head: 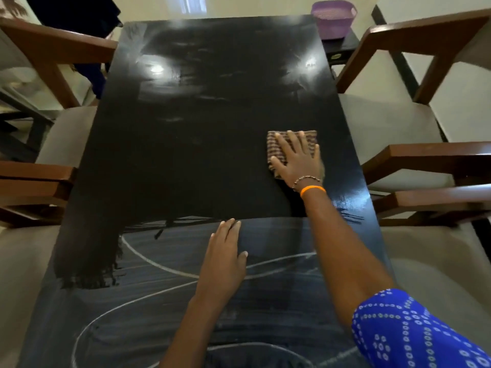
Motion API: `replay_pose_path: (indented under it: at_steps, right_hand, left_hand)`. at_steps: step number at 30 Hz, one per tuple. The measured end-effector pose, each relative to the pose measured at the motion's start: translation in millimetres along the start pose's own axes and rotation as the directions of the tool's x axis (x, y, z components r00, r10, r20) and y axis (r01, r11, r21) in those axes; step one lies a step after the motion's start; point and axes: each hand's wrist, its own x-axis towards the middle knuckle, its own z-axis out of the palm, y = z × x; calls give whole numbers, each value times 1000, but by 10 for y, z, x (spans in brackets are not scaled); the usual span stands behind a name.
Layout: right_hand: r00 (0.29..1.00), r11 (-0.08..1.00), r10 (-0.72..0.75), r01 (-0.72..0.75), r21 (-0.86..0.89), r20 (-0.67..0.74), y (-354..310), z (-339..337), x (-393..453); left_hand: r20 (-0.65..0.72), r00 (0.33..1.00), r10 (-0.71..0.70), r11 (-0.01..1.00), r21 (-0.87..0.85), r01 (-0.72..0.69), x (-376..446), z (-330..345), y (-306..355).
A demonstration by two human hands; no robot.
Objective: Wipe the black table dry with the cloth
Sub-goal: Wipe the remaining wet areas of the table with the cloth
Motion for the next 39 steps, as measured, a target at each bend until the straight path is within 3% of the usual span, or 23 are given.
replay_pose_path:
  at_steps: [3,6,15,19,24,30,35,39]
  right_hand:
    - [993,994,113,-113,-1,-18,531,-173,-182]
    - [991,991,135,-135,-18,-12,712,-212,-458]
    - [969,968,246,-247,-37,-30,698,-138,-1711]
    - [946,945,323,-324,-34,-36,416,-65,-1756]
    - [971,971,236,-237,-39,-37,-233,105,-1648]
    - [997,997,78,-78,-11,10,-1417,437,-1526]
    - [994,995,-100,98,27,54,-2571,755,-1473]
    - [963,967,-250,242,80,100,-3551,1016,-1500]
  left_hand:
    - [44,998,36,999,21,-37,13,99,134]
    - [86,996,25,999,46,-29,17,173,224]
    - [100,995,13,996,85,-22,34,231,235]
    - [54,998,44,998,-48,-42,-7,191,163]
    - [-8,997,78,992,-99,-78,-106,-13,-140]
    - [-103,995,2,990,-140,-17,-279,-522,-819]
    - [-203,975,-91,985,-164,57,-524,-1009,-1547]
    - [-312,919,-243,954,-249,168,-722,-1389,-2131]
